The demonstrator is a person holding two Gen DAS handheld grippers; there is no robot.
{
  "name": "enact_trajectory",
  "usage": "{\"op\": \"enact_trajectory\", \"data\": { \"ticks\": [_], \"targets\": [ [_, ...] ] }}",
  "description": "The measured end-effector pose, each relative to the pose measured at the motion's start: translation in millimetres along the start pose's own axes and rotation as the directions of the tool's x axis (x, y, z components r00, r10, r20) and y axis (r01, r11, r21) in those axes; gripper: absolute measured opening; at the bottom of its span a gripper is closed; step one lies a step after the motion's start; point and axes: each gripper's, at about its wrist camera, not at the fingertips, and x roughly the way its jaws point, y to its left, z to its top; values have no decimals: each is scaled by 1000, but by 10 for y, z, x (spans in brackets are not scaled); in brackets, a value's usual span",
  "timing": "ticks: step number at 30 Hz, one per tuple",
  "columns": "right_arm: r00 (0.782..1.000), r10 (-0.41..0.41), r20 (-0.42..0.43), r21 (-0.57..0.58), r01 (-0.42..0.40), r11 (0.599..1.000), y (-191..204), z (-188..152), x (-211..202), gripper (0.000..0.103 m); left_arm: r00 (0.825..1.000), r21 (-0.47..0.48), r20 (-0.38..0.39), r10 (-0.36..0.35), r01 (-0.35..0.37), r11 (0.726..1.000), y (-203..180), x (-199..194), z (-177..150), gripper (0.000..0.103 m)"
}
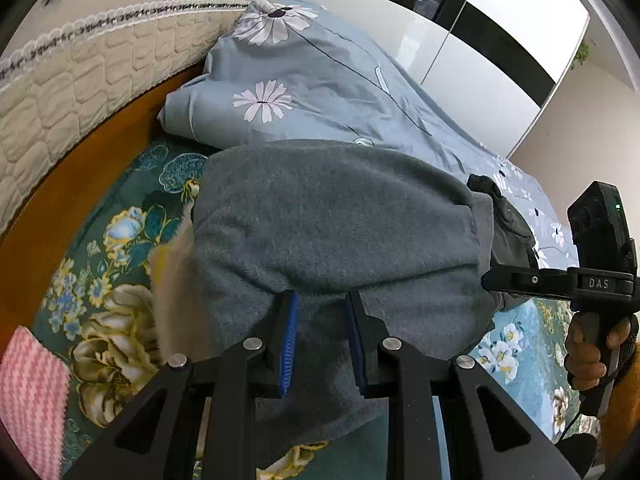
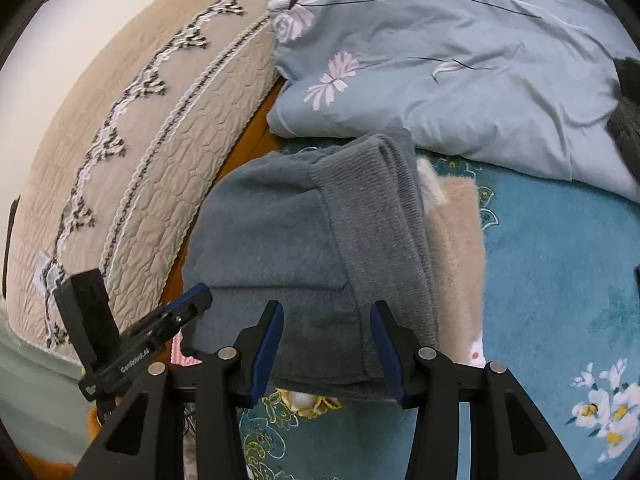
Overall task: Fold clothes
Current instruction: 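Lower the bundle onto the folded clothes stack and open both grippers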
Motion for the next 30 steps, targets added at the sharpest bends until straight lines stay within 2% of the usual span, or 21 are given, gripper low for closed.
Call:
{"op": "enact_trajectory", "data": {
  "ticks": [8,11,17,19,20,21,25,30],
  "targets": [
    [998,-56,-14,-4,56,998,-28,-14,130,49,999,-55,-8,-36,35,998,78,77,-13,24],
    [999,-36,26,-26,37,999,0,-44,6,49,1000,-62,-9,-21,21,998,67,83,-2,24],
    [993,-26,116,-90,37,995,18,-331,-370,50,1000,-94,-11,4,-5,996,69,93,30,24],
    [991,-55,124,-101,68,993,-40,-487,-413,53,1000,-99,-11,22,-23,995,45,102,33,24],
    [990,-76,120,-109,89,990,-85,-583,-410,59,999,-101,-10,35,-35,994,27,105,35,25],
    [988,-100,113,-118,113,987,-143,-692,-394,60,999,-102,-8,44,-45,994,7,109,34,25],
    [982,-168,91,-70,174,982,-402,-1110,-307,60,997,-93,3,81,-81,992,-91,127,22,39],
    [971,-211,110,-134,225,965,-348,-1448,-238,60,978,-6,20,207,-207,978,-335,139,-28,46]
  ]
}}
